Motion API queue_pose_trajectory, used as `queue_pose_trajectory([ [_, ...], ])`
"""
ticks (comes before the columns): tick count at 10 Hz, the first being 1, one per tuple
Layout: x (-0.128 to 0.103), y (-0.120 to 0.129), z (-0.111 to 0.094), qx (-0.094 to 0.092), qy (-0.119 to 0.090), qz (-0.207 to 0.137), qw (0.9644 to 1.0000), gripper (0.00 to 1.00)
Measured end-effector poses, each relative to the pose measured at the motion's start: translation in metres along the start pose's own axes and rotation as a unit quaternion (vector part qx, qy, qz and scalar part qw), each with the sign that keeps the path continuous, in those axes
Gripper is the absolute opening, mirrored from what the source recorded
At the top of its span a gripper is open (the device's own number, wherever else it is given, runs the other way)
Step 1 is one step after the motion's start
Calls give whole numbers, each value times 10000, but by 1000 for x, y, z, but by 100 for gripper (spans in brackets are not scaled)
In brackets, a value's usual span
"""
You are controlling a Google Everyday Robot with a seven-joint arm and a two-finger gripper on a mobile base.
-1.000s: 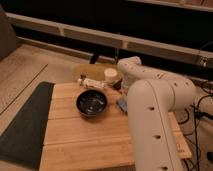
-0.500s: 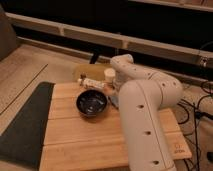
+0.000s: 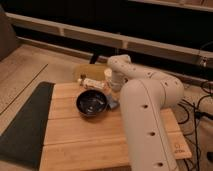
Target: Wipe the white sponge on the table
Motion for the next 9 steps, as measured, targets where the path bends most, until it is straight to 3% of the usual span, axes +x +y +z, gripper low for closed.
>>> queue_pose_trajectory([
  [3,32,-24,0,256,327,206,9989,9],
  [5,43,-49,-5,469,418,396,9972,9],
  [7,38,-66,-10,571,311,522,9965,9],
  [9,8,-58,-14,446,-34,444,9980,9],
])
